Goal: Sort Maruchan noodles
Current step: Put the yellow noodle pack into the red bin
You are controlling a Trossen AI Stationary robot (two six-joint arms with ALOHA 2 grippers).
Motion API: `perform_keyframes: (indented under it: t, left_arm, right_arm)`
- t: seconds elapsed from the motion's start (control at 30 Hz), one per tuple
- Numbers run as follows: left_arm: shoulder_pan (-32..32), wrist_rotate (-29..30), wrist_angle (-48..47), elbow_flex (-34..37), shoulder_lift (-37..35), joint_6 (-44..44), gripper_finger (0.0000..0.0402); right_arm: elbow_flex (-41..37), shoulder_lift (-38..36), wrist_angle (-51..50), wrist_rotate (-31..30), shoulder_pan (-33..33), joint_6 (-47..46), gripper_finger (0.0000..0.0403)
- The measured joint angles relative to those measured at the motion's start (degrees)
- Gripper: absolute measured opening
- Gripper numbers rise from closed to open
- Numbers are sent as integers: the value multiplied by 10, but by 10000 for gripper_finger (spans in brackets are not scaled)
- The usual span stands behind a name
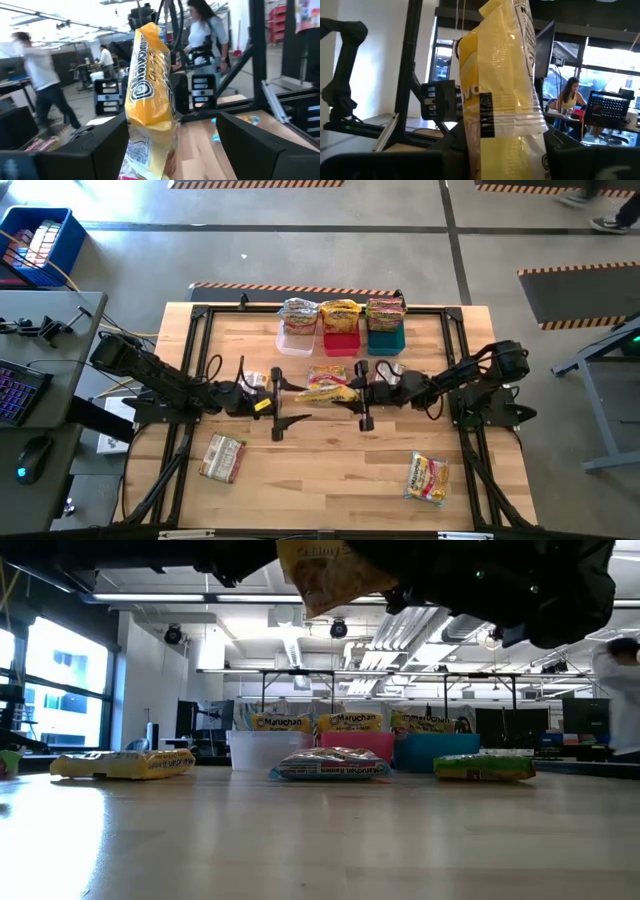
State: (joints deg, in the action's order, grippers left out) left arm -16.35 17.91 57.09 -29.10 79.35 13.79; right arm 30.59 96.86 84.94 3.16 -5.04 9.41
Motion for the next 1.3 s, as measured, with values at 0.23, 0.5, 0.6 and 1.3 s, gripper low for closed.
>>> perform_keyframes:
  t: [0.23,0.5,0.6,1.3]
  left_arm:
    - [-1,-7,-2,0,0,3,285]
    - [19,-26,-5,1,0,-4,279]
    - [28,-49,-4,1,0,-13,270]
    - [37,-60,30,-42,76,-9,199]
  right_arm:
    - [0,0,2,1,0,0,99]
    - [0,-1,7,-1,0,-4,99]
    - [1,-1,7,-1,0,-4,99]
    - [1,-2,5,5,-7,1,99]
